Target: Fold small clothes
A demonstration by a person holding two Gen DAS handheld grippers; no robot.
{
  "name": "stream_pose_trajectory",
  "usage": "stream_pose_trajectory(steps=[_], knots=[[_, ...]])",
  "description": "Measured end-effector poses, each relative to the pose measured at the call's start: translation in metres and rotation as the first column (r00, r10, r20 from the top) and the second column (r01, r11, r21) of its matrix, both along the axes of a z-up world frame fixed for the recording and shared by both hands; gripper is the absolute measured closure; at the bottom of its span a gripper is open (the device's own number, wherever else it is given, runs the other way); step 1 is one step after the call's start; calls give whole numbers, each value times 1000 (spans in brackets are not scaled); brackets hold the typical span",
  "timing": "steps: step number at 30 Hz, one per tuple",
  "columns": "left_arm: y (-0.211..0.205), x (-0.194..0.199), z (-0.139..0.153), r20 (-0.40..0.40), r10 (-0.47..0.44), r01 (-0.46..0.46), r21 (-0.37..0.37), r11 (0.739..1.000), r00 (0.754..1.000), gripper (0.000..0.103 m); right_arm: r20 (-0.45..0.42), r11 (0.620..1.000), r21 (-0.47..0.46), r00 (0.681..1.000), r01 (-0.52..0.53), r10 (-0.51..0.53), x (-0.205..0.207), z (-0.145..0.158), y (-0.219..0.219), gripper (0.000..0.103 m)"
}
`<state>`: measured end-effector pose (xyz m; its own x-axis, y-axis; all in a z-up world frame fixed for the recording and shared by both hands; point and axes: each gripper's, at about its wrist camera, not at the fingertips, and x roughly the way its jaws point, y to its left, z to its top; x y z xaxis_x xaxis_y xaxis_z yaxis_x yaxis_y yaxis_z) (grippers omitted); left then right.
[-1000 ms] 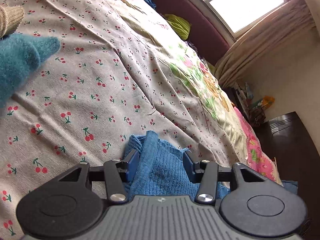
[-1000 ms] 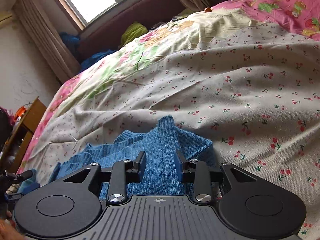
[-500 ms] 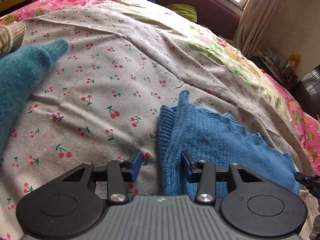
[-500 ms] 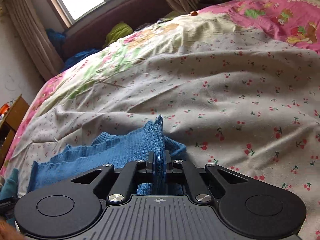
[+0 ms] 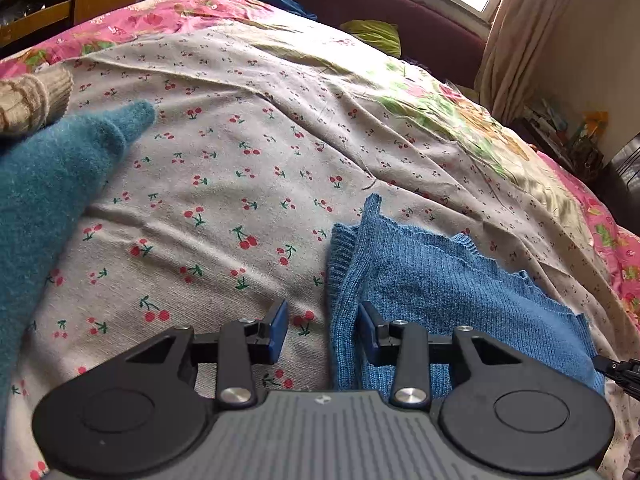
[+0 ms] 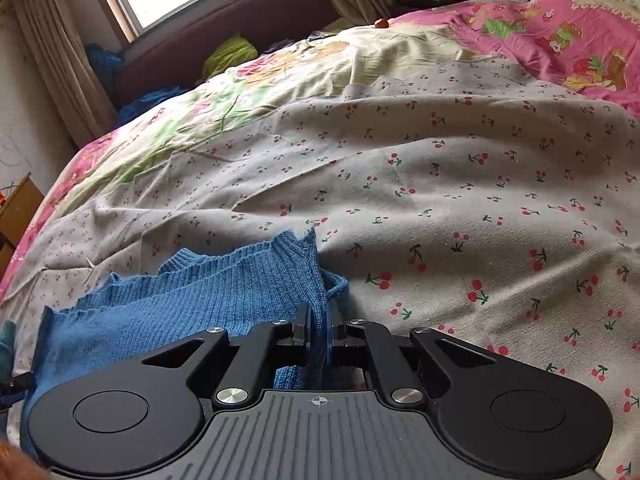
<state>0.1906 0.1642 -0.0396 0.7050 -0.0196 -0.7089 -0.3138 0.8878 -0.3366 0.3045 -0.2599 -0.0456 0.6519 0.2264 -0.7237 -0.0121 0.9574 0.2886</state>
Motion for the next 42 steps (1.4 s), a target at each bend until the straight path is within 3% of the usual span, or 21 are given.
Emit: stream_pose_trajectory(steps=[5,9,13,15,18,21,25,29,33,37,42], knots=[[-17,-6,18,103,-39,33,60,998,994,54,-11,1000,-12,1000,14,-14,-7,-6,1,98],[-36,13,16,115,-75,61,116,991,991,54,11,999,-38,1000,6,-5,-6,-1,8,97],[-35,27,-6,33,-11,5,176,984,999,57,-2,998,-52,1000,19,-19,-5,-10,0,98],[-24,22,-21,-5,13,-12,156,988,1000,58,-8,999,-45,1000,26,-26,-5,-16,-5,98],[-19,9,-23,14,11,-13,152,988,1000,58,-16,999,-27,999,27,-28,-4,-19,-6,97],[-19,4,-17,9,29,-30,159,987,1000,57,-2,999,3,999,50,-50,-7,-10,-7,88],[-16,-10,-7,29,66,-69,117,991,997,58,63,999,15,997,52,-53,-28,14,-7,88],[-24,-32,1,75,69,-79,136,988,995,58,135,999,-23,990,-34,36,-53,33,10,88],[-34,-40,-8,47,47,-53,146,988,998,58,103,992,-23,987,-125,127,-66,23,34,88],[-31,-41,-28,-16,59,-56,142,988,998,53,30,986,-96,990,-136,140,-73,-8,41,91],[-29,-46,-20,9,47,-48,115,992,999,54,73,992,-47,990,-119,123,-83,9,28,90]])
